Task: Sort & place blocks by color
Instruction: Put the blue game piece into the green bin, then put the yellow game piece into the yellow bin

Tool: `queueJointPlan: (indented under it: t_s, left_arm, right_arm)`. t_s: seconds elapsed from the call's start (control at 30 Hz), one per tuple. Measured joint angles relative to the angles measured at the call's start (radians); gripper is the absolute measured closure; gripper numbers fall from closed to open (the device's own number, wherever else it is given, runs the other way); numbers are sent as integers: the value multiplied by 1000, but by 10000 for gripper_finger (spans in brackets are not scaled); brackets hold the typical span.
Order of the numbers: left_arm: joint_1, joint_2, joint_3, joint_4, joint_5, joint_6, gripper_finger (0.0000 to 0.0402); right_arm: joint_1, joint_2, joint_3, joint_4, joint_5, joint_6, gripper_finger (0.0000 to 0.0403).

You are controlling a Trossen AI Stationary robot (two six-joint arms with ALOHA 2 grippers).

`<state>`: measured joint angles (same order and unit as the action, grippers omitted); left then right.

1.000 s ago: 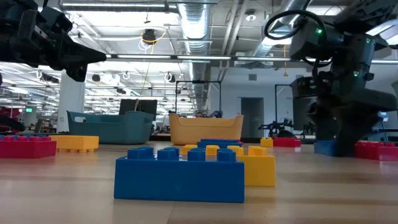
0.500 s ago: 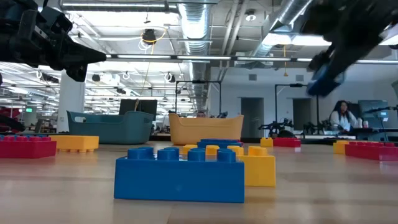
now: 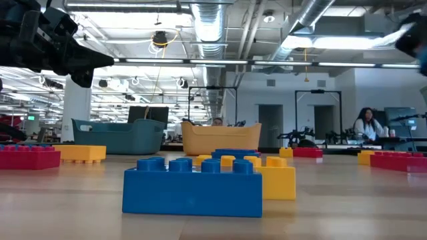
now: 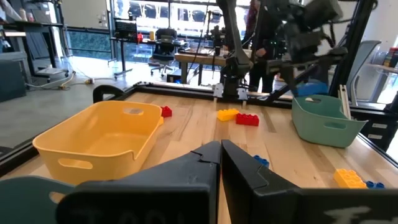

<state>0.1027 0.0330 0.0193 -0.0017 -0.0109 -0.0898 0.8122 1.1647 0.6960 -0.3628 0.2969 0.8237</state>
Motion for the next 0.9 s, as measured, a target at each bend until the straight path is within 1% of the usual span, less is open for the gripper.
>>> queueJointPlan:
  t_s: [0.13, 0.33, 0.4, 0.53, 0.6, 0.77, 0.87, 0.9]
  left_arm:
    - [0, 0, 0, 0, 0, 0, 401]
    - [0, 0, 0, 0, 0, 0, 401]
    - [0, 0, 0, 0, 0, 0, 401]
    - [0, 0, 0, 0, 0, 0, 401]
    - [0, 0, 0, 0, 0, 0, 401]
    - [0, 0, 0, 0, 0, 0, 401]
    - [0, 0, 0, 0, 0, 0, 401]
    - [0, 0, 0, 0, 0, 0, 401]
  right_arm:
    - [34, 95, 0, 74, 0, 70, 107]
    - [47, 205, 0, 170, -15, 123, 53]
    - [47, 225, 0, 190, -46, 145, 41]
    - [42, 229, 0, 195, -118, 220, 32]
    - [37, 229, 0, 200, -138, 248, 32]
    - [44, 200, 22, 196, -142, 250, 32]
    - [43, 173, 50, 178, -136, 212, 32]
    - [43, 163, 62, 181, -118, 190, 32]
